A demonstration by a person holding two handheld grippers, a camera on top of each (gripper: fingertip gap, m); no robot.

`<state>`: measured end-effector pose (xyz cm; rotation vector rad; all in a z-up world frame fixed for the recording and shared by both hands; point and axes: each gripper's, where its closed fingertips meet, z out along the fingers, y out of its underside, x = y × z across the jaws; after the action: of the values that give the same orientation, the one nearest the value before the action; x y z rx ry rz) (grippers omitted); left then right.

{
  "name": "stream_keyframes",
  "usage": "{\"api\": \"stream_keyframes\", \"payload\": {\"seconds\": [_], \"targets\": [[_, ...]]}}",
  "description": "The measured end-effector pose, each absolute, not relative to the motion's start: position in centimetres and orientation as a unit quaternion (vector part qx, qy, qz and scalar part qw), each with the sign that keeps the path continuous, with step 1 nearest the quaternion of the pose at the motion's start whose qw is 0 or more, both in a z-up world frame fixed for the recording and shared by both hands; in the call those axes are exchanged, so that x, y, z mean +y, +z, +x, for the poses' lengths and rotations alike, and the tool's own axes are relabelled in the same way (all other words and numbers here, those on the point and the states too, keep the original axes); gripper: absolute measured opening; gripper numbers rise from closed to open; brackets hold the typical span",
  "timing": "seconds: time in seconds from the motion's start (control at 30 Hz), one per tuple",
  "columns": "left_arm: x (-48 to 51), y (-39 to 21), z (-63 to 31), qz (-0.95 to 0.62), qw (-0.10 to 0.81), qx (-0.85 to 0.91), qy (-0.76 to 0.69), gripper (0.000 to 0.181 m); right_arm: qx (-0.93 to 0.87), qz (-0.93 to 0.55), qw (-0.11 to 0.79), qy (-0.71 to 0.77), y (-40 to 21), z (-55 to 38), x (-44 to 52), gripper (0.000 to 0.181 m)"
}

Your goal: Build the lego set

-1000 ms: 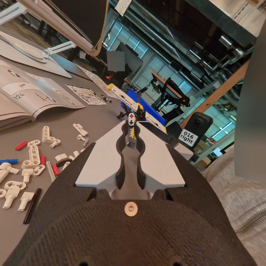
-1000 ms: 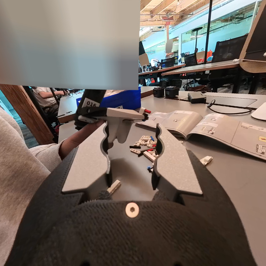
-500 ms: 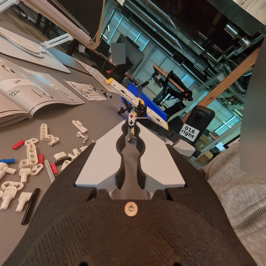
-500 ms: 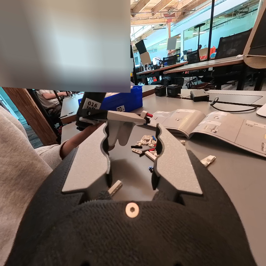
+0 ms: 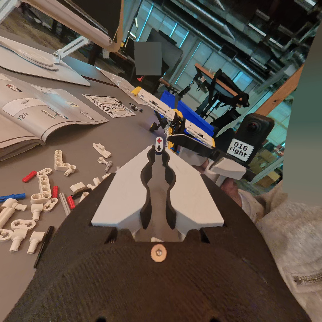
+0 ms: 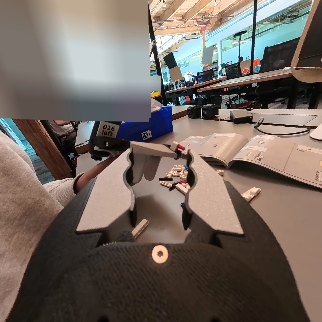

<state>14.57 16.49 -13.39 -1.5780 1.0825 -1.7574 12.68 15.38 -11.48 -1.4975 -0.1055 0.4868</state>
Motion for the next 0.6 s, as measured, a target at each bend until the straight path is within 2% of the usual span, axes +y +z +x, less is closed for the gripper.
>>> {"api": "stream_keyframes", "payload": {"seconds": [0.6], "targets": [[15.1, -14.9, 15.3, -0.566, 0.386, 0.521, -0.509, 0.006, 0.016, -0.677, 0.678, 0.287, -12.1, 14.3, 15.2, 0.036]]}}
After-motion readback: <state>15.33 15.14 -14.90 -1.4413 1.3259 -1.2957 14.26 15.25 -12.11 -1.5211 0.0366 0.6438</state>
